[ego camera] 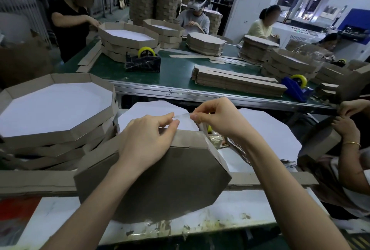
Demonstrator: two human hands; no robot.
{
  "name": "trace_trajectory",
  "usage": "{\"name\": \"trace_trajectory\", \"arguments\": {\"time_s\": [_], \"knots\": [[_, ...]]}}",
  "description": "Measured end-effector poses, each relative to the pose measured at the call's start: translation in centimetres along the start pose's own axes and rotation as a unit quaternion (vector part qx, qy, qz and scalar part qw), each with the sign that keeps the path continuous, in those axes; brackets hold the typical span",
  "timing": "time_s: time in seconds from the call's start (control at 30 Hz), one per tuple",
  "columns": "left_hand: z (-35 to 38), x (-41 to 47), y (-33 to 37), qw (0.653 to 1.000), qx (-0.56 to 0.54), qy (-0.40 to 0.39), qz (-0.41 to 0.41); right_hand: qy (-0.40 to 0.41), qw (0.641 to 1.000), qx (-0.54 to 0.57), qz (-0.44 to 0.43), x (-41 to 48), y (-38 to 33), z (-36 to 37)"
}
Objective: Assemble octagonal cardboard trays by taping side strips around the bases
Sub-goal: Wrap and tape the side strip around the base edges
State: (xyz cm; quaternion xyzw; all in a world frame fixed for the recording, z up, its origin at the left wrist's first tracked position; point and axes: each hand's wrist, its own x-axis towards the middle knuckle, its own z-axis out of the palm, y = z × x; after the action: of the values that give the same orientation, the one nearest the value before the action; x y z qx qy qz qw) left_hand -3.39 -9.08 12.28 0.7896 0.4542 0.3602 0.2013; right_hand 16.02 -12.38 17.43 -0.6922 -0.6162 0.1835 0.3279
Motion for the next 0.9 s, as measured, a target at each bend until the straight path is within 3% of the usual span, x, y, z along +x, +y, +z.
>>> {"name": "trace_trajectory", "arguments": {"time_s": [0.1,0.23,0.33,0.57,0.7,0.9], "knots": [[-0.6,0.3,-0.5,0.997,0.047,-0.059,0.019,0.032,0.999,-0.022,0.026,0.0,0.7,-1.0],[-1.9,0.0,-2.1,0.963,0.153,-0.098,0.201,-0.011,0.996,0.036,0.077,-0.9,1.3,-2.7],[-1.7,-0.1,-2.5,0.939,0.181,-0.108,0.271,-0.045,0.993,0.069,0.085,-1.5,1.4,-2.4],[-1.1,0.0,-2.8,0.937,0.19,-0.063,0.285,-0.135,0.98,0.097,0.105,-2.7,0.8,-1.6],[-1.1,-0.1,-2.7,0.93,0.203,-0.04,0.305,-0.136,0.978,0.099,0.122,-3.1,0.9,-1.0],[-1.2,-0.1,-2.8,0.911,0.234,-0.08,0.331,-0.132,0.98,0.087,0.119,-3.5,1.0,-1.1]]}}
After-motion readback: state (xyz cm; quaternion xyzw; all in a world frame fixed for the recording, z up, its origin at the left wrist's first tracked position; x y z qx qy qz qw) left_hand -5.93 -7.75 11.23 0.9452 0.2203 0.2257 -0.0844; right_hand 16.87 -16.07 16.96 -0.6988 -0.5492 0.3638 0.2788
